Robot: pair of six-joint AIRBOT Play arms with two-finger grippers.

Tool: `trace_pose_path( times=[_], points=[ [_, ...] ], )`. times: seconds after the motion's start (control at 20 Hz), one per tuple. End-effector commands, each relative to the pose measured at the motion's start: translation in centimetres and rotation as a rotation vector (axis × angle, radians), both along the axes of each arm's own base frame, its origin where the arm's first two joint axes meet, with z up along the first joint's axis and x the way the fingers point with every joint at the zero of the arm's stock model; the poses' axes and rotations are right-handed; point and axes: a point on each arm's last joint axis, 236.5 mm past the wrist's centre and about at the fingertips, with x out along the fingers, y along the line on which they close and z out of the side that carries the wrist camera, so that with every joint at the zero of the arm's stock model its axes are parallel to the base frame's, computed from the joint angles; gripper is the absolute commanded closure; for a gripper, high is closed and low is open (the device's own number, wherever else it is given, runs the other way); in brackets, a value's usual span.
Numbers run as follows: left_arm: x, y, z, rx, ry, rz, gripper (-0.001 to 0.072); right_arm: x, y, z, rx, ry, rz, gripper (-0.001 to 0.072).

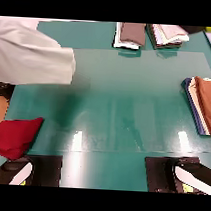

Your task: Fold the shirts.

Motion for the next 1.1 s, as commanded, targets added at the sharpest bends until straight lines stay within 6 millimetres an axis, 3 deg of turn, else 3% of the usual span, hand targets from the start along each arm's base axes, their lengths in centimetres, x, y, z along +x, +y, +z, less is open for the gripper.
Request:
trace_pose_path(
  times=[0.0, 0.15, 0.3, 0.45, 0.5, 0.55, 0.6, 0.7, 0.85, 0.95, 1.05],
  points=[
    [-2.0, -7.6, 3.0, -0.039, -0.068, -0.250, 0.0687, 0.0, -2.1, 3.8, -0.021, -0.097, -0.094, 0.0692],
    [-1.5, -14.3, -2.1, -0.004, 0.096, -0.438, 0.0687, -0.2, -3.0, 5.1, -0.023, -0.122, -0.136, 0.0692],
    [-2.0, -21.5, -9.4, 0.074, 0.310, -0.618, 0.0685, -0.3, -3.0, 5.2, -0.022, -0.121, -0.135, 0.0692],
    [-3.1, -27.3, -15.9, 0.144, 0.466, -0.741, 0.0667, -0.6, -2.9, 4.5, -0.034, -0.094, -0.125, 0.0692],
    [-3.3, -29.1, -17.5, 0.151, 0.491, -0.768, 0.0339, -0.7, -2.8, 4.3, -0.038, -0.086, -0.122, 0.0692],
    [-3.3, -30.5, -18.4, 0.143, 0.497, -0.784, 0.0083, -0.8, -2.8, 4.2, -0.041, -0.078, -0.120, 0.0692],
    [-2.7, -31.2, -18.8, 0.136, 0.489, -0.781, 0.0104, -0.8, -2.8, 4.0, -0.044, -0.073, -0.118, 0.0692],
    [0.1, -29.4, -18.5, 0.146, 0.449, -0.702, 0.0104, -1.0, -2.8, 3.7, -0.049, -0.061, -0.113, 0.0692],
    [5.3, -22.2, -19.2, 0.131, 0.494, -0.500, 0.0104, -1.1, -2.7, 3.5, -0.055, -0.050, -0.109, 0.0692],
    [7.9, -17.8, -21.0, 0.058, 0.551, -0.363, 0.0104, -1.2, -2.7, 3.2, -0.060, -0.040, -0.105, 0.0692],
    [9.8, -15.6, -23.7, -0.026, 0.575, -0.281, 0.0104, -1.3, -2.7, 3.1, -0.062, -0.034, -0.104, 0.0692]
  ],
)
